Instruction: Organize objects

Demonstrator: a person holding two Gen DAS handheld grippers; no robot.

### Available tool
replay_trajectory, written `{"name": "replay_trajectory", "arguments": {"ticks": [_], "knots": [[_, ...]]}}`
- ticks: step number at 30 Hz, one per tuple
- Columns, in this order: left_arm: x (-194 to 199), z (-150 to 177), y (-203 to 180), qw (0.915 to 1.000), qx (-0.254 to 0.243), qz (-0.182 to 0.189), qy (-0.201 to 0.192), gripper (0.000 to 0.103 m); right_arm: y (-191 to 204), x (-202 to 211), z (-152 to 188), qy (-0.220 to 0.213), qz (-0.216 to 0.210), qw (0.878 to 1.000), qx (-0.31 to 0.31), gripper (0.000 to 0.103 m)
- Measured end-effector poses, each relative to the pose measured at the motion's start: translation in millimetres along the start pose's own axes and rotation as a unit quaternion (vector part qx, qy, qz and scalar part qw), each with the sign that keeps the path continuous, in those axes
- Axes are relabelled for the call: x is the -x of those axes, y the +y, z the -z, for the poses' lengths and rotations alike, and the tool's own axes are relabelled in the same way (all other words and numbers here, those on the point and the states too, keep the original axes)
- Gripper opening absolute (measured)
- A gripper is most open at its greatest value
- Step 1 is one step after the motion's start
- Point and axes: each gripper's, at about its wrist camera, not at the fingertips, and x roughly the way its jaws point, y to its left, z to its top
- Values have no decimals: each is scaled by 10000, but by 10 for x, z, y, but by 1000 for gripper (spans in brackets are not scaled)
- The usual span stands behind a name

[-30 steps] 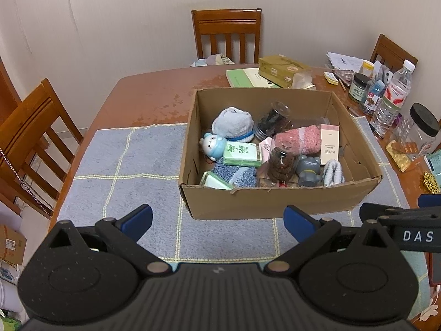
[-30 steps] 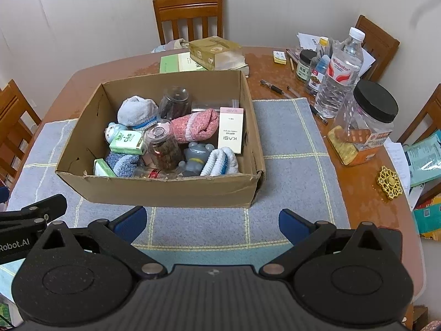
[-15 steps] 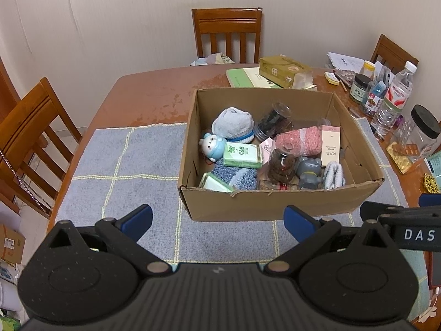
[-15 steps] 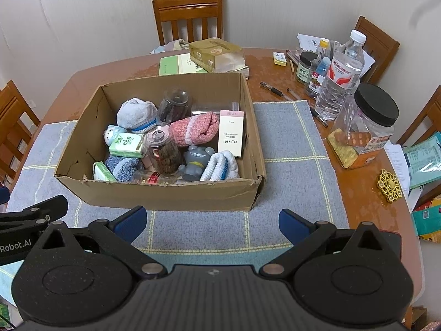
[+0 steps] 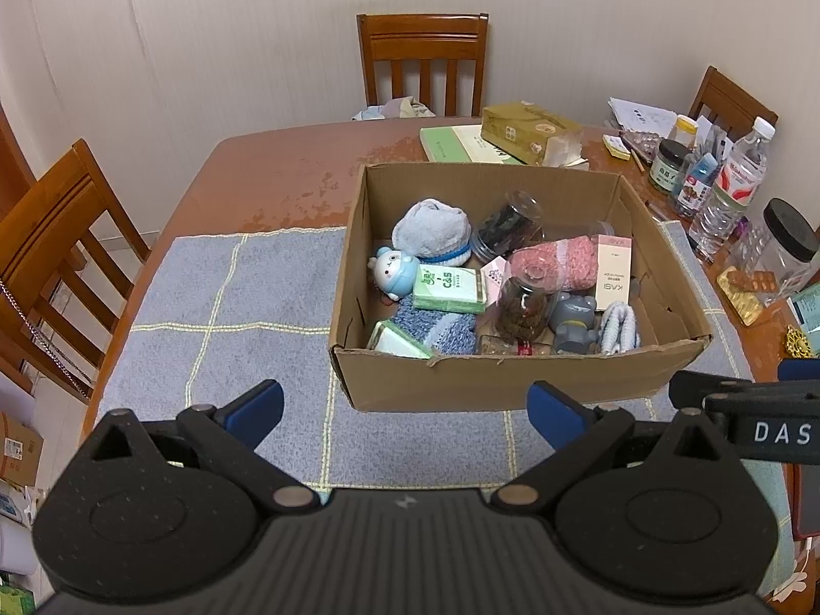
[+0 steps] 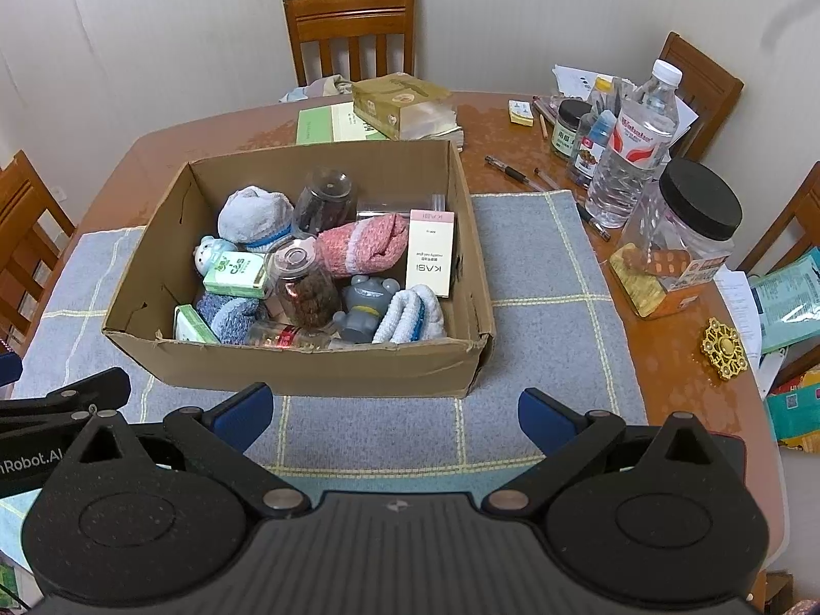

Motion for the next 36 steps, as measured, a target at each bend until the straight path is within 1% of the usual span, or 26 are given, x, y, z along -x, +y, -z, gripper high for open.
{"name": "replay_trajectory", "arguments": {"ticks": [36], "knots": [[-16, -16, 1, 10000, -10, -7, 31, 101, 32, 11, -21, -16, -13, 10000, 6, 103]]}}
